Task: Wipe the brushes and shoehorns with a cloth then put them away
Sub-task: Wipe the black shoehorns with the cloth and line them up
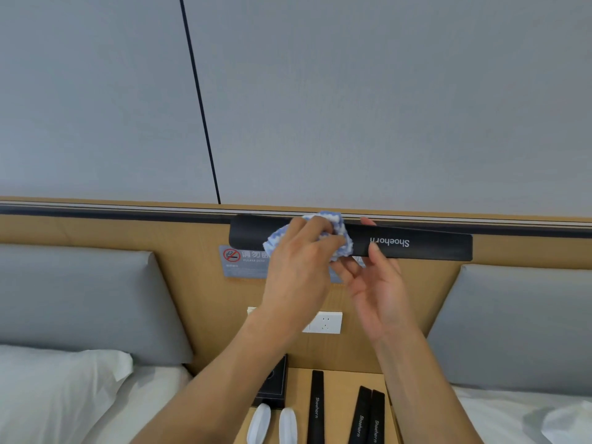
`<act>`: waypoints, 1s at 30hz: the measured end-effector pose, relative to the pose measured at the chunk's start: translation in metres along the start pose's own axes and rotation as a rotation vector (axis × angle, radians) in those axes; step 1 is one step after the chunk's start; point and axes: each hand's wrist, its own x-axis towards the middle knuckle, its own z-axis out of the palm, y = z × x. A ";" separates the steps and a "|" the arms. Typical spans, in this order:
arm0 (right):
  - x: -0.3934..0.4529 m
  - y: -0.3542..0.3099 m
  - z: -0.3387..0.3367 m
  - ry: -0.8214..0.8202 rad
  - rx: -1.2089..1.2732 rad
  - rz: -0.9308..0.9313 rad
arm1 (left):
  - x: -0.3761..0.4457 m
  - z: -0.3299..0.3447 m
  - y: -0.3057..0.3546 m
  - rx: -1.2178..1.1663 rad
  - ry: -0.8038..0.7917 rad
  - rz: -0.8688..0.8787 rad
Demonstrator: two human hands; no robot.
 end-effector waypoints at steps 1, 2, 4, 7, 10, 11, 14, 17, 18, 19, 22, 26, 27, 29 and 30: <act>0.000 0.000 -0.003 -0.005 -0.011 0.003 | 0.000 0.000 0.002 -0.010 -0.006 0.018; 0.000 -0.001 -0.006 -0.029 -0.033 0.000 | 0.001 0.000 0.002 -0.027 -0.012 0.026; -0.001 -0.006 -0.011 -0.129 -0.113 -0.016 | 0.001 -0.002 -0.002 -0.072 -0.029 0.024; 0.001 -0.010 -0.017 -0.237 -0.232 -0.065 | 0.000 -0.003 -0.007 -0.108 -0.051 0.010; 0.003 -0.009 -0.019 -0.197 -0.309 -0.115 | -0.002 -0.005 -0.007 -0.117 -0.042 -0.003; 0.003 -0.009 -0.019 -0.169 -0.341 -0.138 | -0.002 -0.006 -0.007 -0.111 -0.032 -0.010; 0.003 -0.007 -0.016 -0.068 -0.401 -0.163 | -0.003 -0.008 -0.008 -0.099 0.014 -0.022; 0.002 -0.001 -0.010 0.019 -0.393 -0.117 | -0.005 -0.009 -0.006 -0.083 0.071 -0.030; 0.001 0.002 -0.006 0.036 -0.365 -0.097 | -0.005 -0.010 -0.004 -0.071 0.090 -0.035; 0.001 0.004 -0.003 0.042 -0.326 -0.079 | -0.004 -0.011 -0.003 -0.055 0.107 -0.036; -0.001 0.008 0.006 0.004 -0.203 -0.029 | 0.000 -0.014 0.002 -0.059 0.141 -0.072; -0.004 0.008 0.010 -0.035 -0.213 0.005 | 0.002 -0.016 -0.001 -0.085 0.123 -0.131; -0.004 0.008 0.010 -0.030 -0.228 0.002 | 0.002 -0.016 -0.001 -0.071 0.121 -0.121; -0.004 0.007 0.009 -0.014 -0.247 -0.015 | 0.000 -0.016 -0.004 -0.030 0.140 -0.074; -0.004 0.006 0.008 -0.008 -0.252 -0.028 | 0.000 -0.017 -0.005 -0.021 0.153 -0.064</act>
